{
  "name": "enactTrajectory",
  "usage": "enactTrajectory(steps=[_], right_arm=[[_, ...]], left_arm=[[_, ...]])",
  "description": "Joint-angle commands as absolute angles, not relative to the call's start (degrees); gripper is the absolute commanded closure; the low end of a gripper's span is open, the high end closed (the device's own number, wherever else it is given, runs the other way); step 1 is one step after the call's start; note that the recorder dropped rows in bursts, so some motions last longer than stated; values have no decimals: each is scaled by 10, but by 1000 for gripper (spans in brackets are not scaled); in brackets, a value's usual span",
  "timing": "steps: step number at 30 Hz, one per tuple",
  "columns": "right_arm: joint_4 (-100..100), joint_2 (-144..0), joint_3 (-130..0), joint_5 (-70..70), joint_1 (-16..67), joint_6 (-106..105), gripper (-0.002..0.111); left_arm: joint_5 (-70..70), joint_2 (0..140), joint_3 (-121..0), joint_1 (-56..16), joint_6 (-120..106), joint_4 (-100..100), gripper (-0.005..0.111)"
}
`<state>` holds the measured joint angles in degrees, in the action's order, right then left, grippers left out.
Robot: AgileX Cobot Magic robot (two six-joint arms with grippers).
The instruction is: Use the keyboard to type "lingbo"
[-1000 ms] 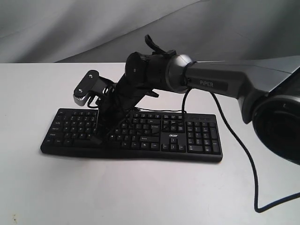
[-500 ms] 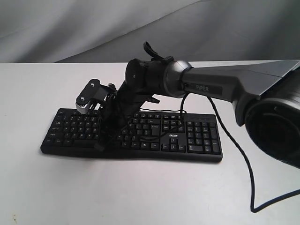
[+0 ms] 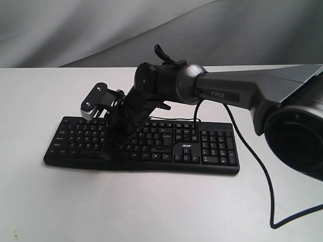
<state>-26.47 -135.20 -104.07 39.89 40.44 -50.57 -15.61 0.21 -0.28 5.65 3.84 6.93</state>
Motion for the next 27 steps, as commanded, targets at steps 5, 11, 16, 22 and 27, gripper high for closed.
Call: enactTrajectory(steps=[5, 11, 16, 22, 27], right_arm=[[-268, -1371, -1095, 394, 407, -509, 108], [-285, -1401, -1141, 411, 407, -509, 108], [-287, -1413, -1155, 420, 407, -509, 108], [-285, -1413, -1155, 425, 407, -507, 108], [-275, -1413, -1155, 438, 406, -496, 108]], left_arm=[[-152, 0, 0, 57, 40, 67, 106], [-152, 0, 0, 57, 40, 67, 106], [-152, 0, 0, 57, 40, 67, 106], [-152, 0, 0, 57, 40, 67, 106], [-152, 0, 0, 57, 40, 67, 106]])
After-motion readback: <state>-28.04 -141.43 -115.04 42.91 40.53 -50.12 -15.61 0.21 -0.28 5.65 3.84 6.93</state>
